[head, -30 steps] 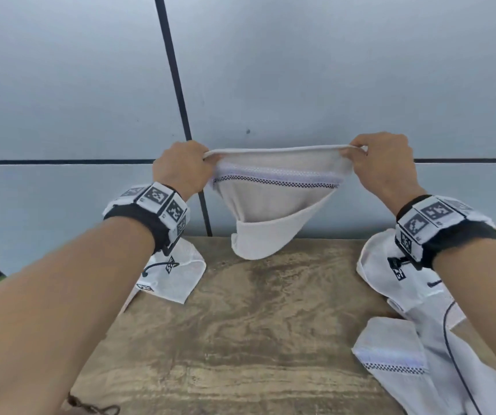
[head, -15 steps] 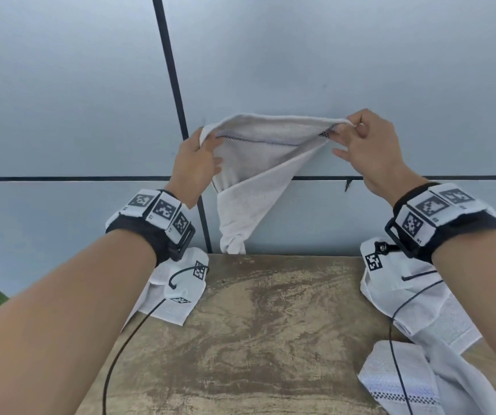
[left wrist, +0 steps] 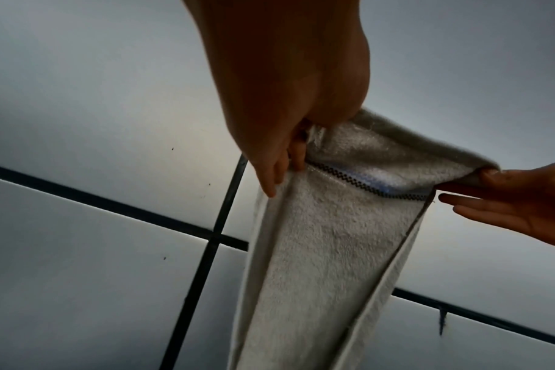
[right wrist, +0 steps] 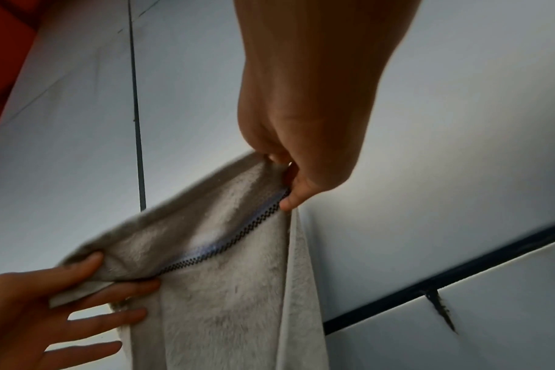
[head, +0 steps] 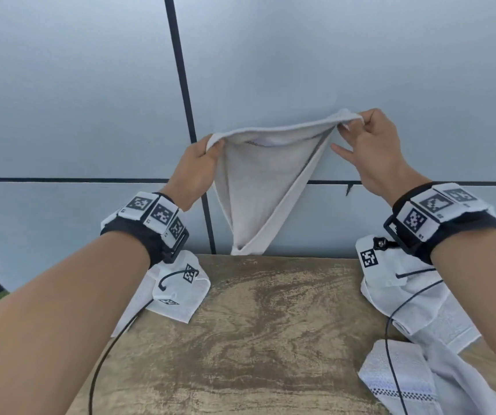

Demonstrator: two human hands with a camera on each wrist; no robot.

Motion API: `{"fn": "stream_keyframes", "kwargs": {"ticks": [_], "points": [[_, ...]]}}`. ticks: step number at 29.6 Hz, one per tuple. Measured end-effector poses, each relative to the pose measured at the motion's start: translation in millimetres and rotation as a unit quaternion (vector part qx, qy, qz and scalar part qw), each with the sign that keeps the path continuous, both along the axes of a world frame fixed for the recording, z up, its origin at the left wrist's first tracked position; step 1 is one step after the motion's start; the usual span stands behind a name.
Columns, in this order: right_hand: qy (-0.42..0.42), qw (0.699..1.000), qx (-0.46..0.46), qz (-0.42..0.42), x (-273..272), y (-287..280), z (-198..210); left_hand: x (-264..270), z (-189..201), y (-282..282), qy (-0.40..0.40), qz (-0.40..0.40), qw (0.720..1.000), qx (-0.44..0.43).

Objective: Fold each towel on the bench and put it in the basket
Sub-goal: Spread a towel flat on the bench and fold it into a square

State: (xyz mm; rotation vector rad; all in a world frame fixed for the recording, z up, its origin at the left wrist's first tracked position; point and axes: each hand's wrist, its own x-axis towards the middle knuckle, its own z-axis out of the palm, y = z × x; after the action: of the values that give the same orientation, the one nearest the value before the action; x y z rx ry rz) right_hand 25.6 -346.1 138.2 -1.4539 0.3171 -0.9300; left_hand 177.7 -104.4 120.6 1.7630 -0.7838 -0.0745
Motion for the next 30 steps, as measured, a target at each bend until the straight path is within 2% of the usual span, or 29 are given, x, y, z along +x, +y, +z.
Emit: {"fn": "stream_keyframes", "kwargs": {"ticks": [3, 5, 11, 15, 20, 27, 30], "points": [[-0.091, 0.996, 0.012, 0.021, -1.0, 3.3, 12.6, -2.7, 11.1, 1.8, -0.037, 0.000, 0.998, -0.047], [-0.101, 0.994, 0.008, 0.036, -1.1, 7.2, 17.3, -3.3, 14.7, 1.9, -0.048, 0.005, 0.997, -0.057], [0.069, 0.997, 0.020, 0.023, -9.1, 7.9, -15.2, -3.9, -14.2, 14.1, 0.031, -0.004, 0.997, 0.072], [0.068, 0.997, 0.033, 0.025, -14.8, 11.8, -16.2, -6.8, -13.8, 17.0, 0.049, -0.012, 0.995, 0.080], [0.001, 0.998, 0.031, 0.059, -15.0, 24.8, 17.2, -5.7, 12.2, 14.8, -0.006, 0.026, 0.999, -0.017], [0.110, 0.994, -0.008, 0.001, -21.5, 20.9, -7.9, -4.1, -11.7, 33.9, -0.002, 0.014, 0.998, 0.065], [0.171, 0.978, -0.102, -0.061, -25.8, 20.8, -16.2, -11.2, -12.7, 39.9, 0.003, 0.019, 0.997, 0.078]]}}
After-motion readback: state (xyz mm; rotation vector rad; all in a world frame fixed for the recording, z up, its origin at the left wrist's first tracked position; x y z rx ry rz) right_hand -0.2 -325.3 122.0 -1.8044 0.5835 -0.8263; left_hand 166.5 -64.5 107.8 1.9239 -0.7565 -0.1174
